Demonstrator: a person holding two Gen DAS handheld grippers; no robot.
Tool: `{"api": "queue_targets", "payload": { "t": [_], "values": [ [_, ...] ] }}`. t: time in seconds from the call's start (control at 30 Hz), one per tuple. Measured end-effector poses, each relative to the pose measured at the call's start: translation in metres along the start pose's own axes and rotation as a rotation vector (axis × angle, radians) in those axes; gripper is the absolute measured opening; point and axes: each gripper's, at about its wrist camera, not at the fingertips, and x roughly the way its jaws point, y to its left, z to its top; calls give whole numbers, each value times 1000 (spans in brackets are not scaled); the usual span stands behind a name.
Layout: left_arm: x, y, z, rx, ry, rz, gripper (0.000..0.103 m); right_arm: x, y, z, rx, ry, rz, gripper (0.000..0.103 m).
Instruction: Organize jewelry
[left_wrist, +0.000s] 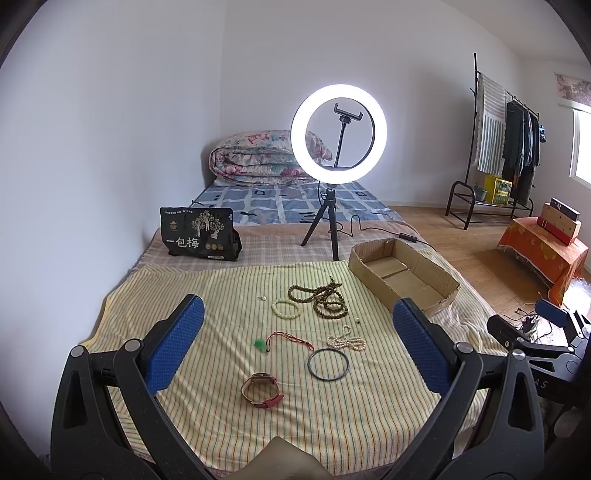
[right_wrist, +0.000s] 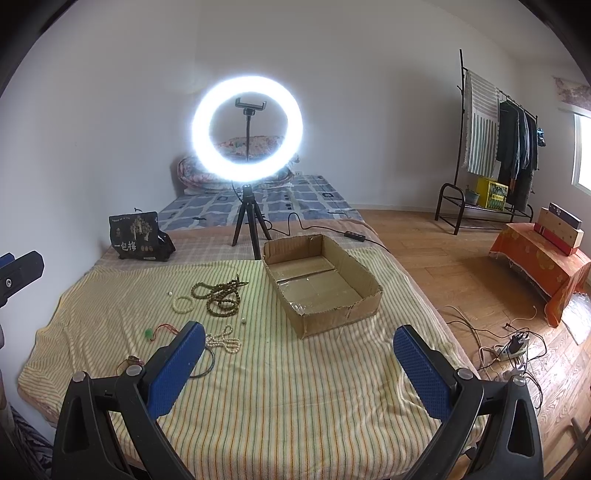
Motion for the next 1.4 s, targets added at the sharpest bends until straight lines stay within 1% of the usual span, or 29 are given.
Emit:
{"api": "queue_targets", "payload": {
  "t": [0.37, 0.57, 0.8, 0.93, 1.03, 1.1, 1.13, 1.2, 1.23, 1.3, 1.4],
  "values": [
    [1, -3, -6, -1, 13, 0, 103, 7, 3, 0, -6, 16, 4, 103],
    [11, 0, -15, -3, 43, -3, 103, 15, 7, -2, -15, 32, 8, 103],
    [24, 9, -12, 0, 83, -5, 103, 25, 10, -3, -31, 53, 18, 103],
    [42, 23, -8, -13, 146, -20, 103, 36, 15, -1, -48, 76, 31, 103],
    [61, 34, -13, -3, 221, -23, 103, 47, 20, 2, -80, 101, 42, 103],
    [74, 41, -17, -4, 280, -37, 103, 58, 25, 3, -108, 136, 68, 103],
    [83, 46, -20, -5, 320, -36, 103, 63, 28, 4, -118, 152, 80, 103],
    [95, 53, -26, 2, 374, -37, 103, 76, 33, 4, -137, 192, 114, 103],
    [105, 58, -29, 7, 413, -38, 103, 84, 36, 4, -143, 216, 137, 103],
    [118, 66, -38, 12, 460, -35, 103, 104, 39, 2, -149, 283, 173, 103],
    [133, 76, -46, 11, 511, -25, 103, 130, 44, -4, -167, 356, 164, 103]
  ]
}}
